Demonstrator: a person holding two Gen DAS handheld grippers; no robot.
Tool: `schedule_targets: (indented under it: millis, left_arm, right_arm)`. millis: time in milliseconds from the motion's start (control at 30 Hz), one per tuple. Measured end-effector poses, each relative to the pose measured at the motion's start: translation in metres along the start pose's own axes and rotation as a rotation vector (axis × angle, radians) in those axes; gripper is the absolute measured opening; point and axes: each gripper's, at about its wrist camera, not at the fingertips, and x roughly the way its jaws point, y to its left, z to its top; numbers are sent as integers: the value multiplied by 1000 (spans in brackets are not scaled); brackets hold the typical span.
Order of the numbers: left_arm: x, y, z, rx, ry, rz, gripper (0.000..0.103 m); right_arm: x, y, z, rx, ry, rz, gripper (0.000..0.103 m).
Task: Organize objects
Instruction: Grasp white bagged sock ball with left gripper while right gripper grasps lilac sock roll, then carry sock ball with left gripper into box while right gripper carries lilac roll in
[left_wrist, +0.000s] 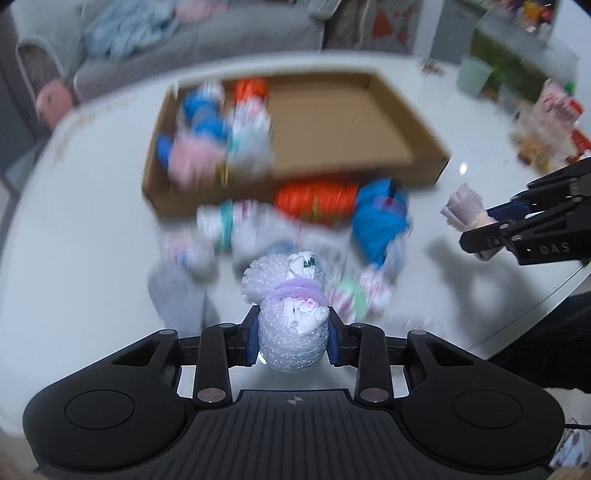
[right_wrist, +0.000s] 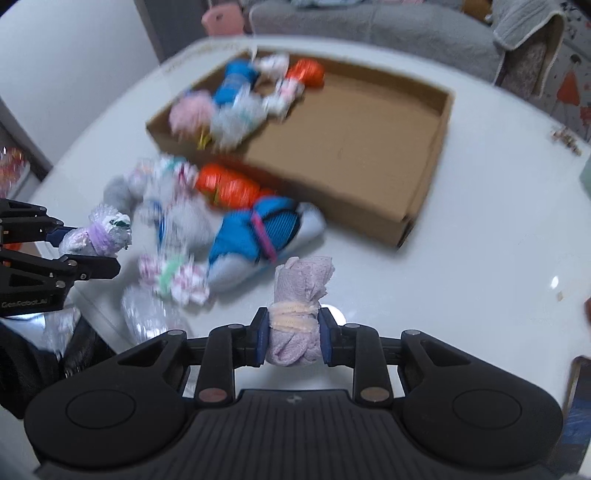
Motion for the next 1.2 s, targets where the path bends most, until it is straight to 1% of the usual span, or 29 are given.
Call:
schedule_targets:
  millis: [67, 167, 233, 333, 433, 567, 700, 800, 867, 1000, 1100, 1200]
  left_arm:
    - [-14, -1, 17, 32, -62, 3, 40]
    - [-28, 2, 46, 47, -134, 4, 40]
    - [-32, 4, 67, 60, -175, 8, 40]
    - [-27, 3, 102, 107, -222, 26, 40]
    - [-13, -2, 137, 154, -253, 34, 40]
    - [12, -6, 171, 166, -267, 14, 40]
    - [43, -7, 196, 151, -256, -24, 40]
    - [66, -4, 208, 152, -241, -36, 40]
    - [82, -1, 213, 152, -218, -51, 40]
    - [112, -1, 212, 161, -189, -69, 40]
    - [133, -3, 210, 174, -175, -69, 40]
    - [153, 4, 209, 152, -159, -71, 40]
  right_arm:
    - [-13, -11, 7, 31, -48, 4, 24]
    - [-28, -28, 21, 58, -123, -31, 25]
    - [-38, -39, 31, 78, -178, -38, 25]
    - [-46, -52, 50, 100, -241, -51, 25]
    - [-50, -63, 72, 114, -296, -55, 25]
    - [-43, -68, 106, 119, -338, -72, 25]
    - [-18, -68, 137, 118, -353, -51, 25]
    - [0, -70, 149, 121, -351, -25, 25]
    - [12, -72, 153, 120, -349, 7, 25]
    - [38, -74, 163, 129, -310, 45, 25]
    - [54, -69, 169, 124, -274, 45, 25]
    - [68, -71, 173, 140, -249, 40, 25]
